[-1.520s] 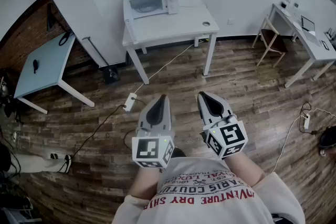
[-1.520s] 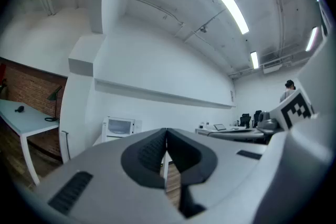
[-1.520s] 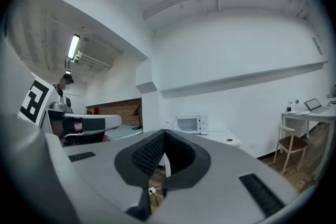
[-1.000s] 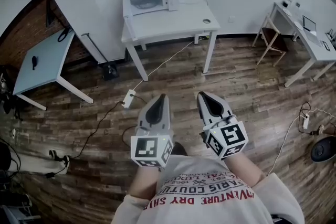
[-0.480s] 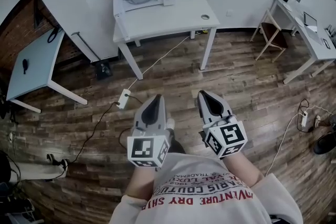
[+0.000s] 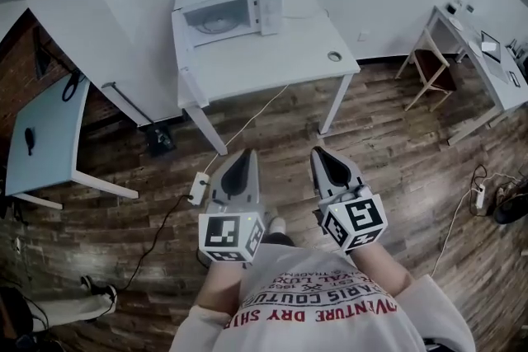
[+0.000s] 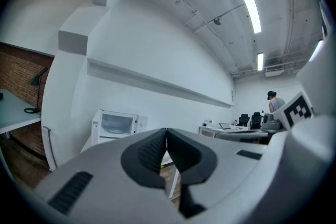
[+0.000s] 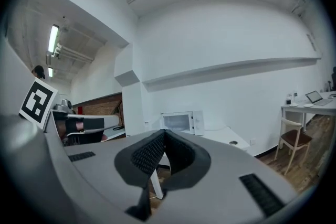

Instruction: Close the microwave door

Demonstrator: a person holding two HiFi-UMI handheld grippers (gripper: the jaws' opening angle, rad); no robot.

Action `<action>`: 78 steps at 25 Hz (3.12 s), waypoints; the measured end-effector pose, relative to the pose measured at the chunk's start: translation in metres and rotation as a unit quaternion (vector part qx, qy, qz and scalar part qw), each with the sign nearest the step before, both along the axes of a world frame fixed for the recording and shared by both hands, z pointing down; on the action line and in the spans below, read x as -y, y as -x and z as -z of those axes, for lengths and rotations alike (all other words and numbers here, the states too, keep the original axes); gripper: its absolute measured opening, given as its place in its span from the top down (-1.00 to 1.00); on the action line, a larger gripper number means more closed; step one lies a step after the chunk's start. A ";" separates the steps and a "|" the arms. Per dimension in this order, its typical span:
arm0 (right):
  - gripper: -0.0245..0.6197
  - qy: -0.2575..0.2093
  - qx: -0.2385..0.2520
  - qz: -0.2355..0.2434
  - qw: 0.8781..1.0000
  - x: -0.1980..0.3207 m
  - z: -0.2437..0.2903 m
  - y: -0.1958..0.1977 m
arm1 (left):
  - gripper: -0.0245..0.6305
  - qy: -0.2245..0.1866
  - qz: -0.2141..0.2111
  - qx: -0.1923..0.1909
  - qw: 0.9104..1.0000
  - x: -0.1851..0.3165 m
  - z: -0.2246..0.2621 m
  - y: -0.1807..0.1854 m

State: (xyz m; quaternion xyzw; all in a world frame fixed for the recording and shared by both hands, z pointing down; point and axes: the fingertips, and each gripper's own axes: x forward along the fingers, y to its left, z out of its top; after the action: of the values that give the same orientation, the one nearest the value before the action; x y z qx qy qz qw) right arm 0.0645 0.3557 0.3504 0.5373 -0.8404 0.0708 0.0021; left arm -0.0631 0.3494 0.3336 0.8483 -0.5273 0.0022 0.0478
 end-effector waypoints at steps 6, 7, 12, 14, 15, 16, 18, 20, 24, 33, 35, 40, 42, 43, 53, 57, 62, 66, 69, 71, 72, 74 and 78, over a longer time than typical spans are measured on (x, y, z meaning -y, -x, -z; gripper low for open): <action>0.89 0.013 0.006 -0.028 0.999 0.089 -0.005 0.012 | 0.91 0.004 -0.004 0.003 1.000 0.086 0.003 0.035; 0.89 0.017 0.006 -0.031 0.999 0.100 -0.006 0.014 | 0.91 0.006 -0.002 0.002 1.000 0.097 0.003 0.040; 0.89 0.030 -0.001 -0.033 0.999 0.146 -0.012 0.017 | 0.91 0.023 0.009 -0.005 1.000 0.139 -0.007 0.056; 0.89 0.034 -0.002 -0.030 0.999 0.163 -0.016 0.017 | 0.91 0.029 0.011 -0.006 0.999 0.153 -0.014 0.056; 0.89 0.036 -0.003 -0.027 0.999 0.172 -0.019 0.017 | 0.91 0.033 0.013 -0.007 0.999 0.160 -0.017 0.055; 0.89 0.037 -0.004 -0.023 0.999 0.180 -0.021 0.017 | 0.91 0.036 0.016 -0.007 0.999 0.167 -0.021 0.055; 0.89 0.039 -0.005 -0.014 0.999 0.199 -0.027 0.016 | 0.91 0.041 0.023 -0.006 0.999 0.182 -0.028 0.053; 0.89 0.042 -0.004 -0.004 0.999 0.220 -0.035 0.014 | 0.91 0.042 0.033 -0.004 0.999 0.198 -0.034 0.052; 0.89 0.041 -0.003 0.023 0.999 0.277 -0.040 0.008 | 0.91 0.035 0.066 -0.005 0.997 0.242 -0.034 0.050; 0.89 0.034 -0.009 0.088 0.995 0.419 -0.028 -0.021 | 0.91 0.031 0.133 -0.008 0.991 0.357 -0.025 0.018; 0.89 0.032 -0.012 0.100 0.994 0.453 -0.024 -0.030 | 0.91 0.029 0.145 -0.008 0.989 0.385 -0.023 0.009; 0.89 0.028 -0.027 0.135 0.990 0.523 -0.018 -0.039 | 0.91 0.035 0.180 -0.018 0.983 0.447 -0.026 -0.002; 0.89 0.029 -0.031 0.146 0.988 0.547 -0.017 -0.038 | 0.91 0.043 0.188 -0.018 0.981 0.465 -0.029 -0.004; 0.89 0.030 -0.032 0.149 0.988 0.559 -0.017 -0.037 | 0.91 0.047 0.191 -0.016 0.980 0.473 -0.031 -0.005; 0.89 0.039 -0.063 0.162 0.984 0.643 -0.013 -0.004 | 0.91 0.071 0.196 -0.009 0.978 0.539 -0.038 0.018; 0.89 0.058 -0.084 0.161 0.982 0.669 -0.019 0.015 | 0.91 0.077 0.179 -0.001 0.981 0.568 -0.039 0.028; 0.89 0.077 -0.099 0.163 0.979 0.693 -0.020 0.037 | 0.91 0.090 0.156 -0.002 0.984 0.589 -0.048 0.039; 0.89 0.099 -0.118 0.159 0.975 0.699 -0.028 0.047 | 0.91 0.105 0.145 -0.005 0.984 0.595 -0.061 0.046; 0.89 0.104 -0.140 0.150 0.973 0.696 -0.035 0.046 | 0.91 0.104 0.153 0.000 0.983 0.592 -0.063 0.053; 0.89 0.113 -0.137 0.149 0.973 0.696 -0.037 0.044 | 0.91 0.101 0.169 0.001 0.980 0.587 -0.062 0.057; 0.89 0.118 -0.135 0.150 0.972 0.697 -0.037 0.044 | 0.91 0.099 0.177 0.002 0.979 0.583 -0.060 0.059; 0.89 0.121 -0.141 0.154 0.970 0.698 -0.038 0.044 | 0.91 0.093 0.198 0.005 0.976 0.575 -0.055 0.063; 0.89 0.107 -0.159 0.167 0.967 0.701 -0.038 0.045 | 0.91 0.079 0.264 0.003 0.961 0.550 -0.046 0.077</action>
State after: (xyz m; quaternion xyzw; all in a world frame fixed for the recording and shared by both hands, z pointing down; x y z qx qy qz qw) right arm 0.0199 -0.3452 0.3881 0.3908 -0.8945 0.0724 0.2048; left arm -0.1404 -0.2006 0.3800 0.6723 -0.7310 0.0339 0.1120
